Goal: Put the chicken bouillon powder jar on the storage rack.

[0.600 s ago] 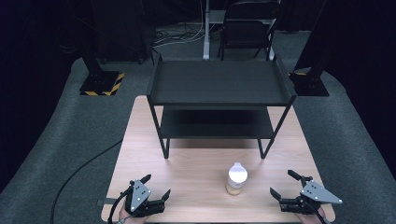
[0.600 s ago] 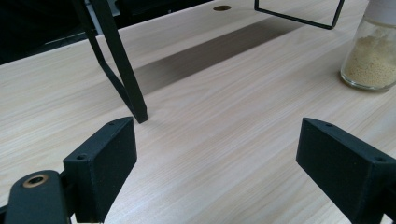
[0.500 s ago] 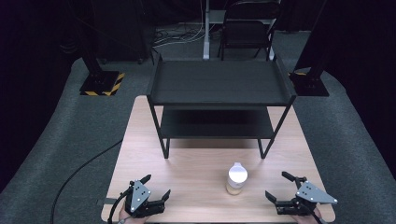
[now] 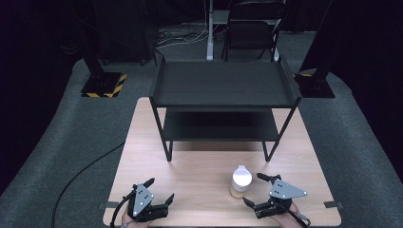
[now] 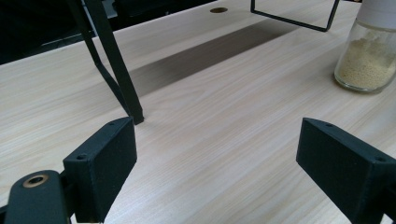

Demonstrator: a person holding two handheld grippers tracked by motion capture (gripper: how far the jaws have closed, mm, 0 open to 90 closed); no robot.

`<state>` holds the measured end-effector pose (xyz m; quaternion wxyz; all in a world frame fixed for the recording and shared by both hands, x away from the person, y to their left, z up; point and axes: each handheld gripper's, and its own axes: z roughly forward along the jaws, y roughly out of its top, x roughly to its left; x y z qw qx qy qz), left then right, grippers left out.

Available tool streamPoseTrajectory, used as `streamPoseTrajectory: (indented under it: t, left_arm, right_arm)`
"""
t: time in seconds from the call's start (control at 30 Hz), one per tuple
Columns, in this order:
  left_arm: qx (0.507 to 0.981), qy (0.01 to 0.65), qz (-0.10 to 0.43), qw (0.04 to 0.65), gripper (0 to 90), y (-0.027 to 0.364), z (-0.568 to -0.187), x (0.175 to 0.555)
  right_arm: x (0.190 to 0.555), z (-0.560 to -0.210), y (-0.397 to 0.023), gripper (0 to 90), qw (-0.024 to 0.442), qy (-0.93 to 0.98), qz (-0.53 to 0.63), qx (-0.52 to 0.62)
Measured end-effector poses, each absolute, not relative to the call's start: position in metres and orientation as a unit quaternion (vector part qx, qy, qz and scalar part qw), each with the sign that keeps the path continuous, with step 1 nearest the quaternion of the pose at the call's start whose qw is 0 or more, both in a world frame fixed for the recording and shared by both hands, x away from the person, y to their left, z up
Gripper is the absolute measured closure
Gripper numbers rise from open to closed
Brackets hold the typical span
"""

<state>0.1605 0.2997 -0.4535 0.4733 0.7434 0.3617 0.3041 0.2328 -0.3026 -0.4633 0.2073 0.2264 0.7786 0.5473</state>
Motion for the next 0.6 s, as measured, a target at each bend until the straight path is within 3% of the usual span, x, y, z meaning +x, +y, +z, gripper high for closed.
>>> streamPoseTrajectory:
  t: [0.23,0.27,0.6]
  left_arm:
    - [0.744,0.361,0.302,0.475,12.1,0.300,-0.454,0.161]
    - [0.744,0.361,0.302,0.474,12.1,0.300,-0.453,0.161]
    - [0.744,0.361,0.301,0.476,12.1,0.301,-0.454,0.161]
  right_arm:
    - [0.249,-0.462,-0.279,6.4,0.207,0.789,0.534,0.224]
    - [0.256,-0.459,-0.274,27.8,0.200,0.800,0.523,0.215]
    - [0.267,-0.444,-0.261,30.0,0.181,0.814,0.506,0.220]
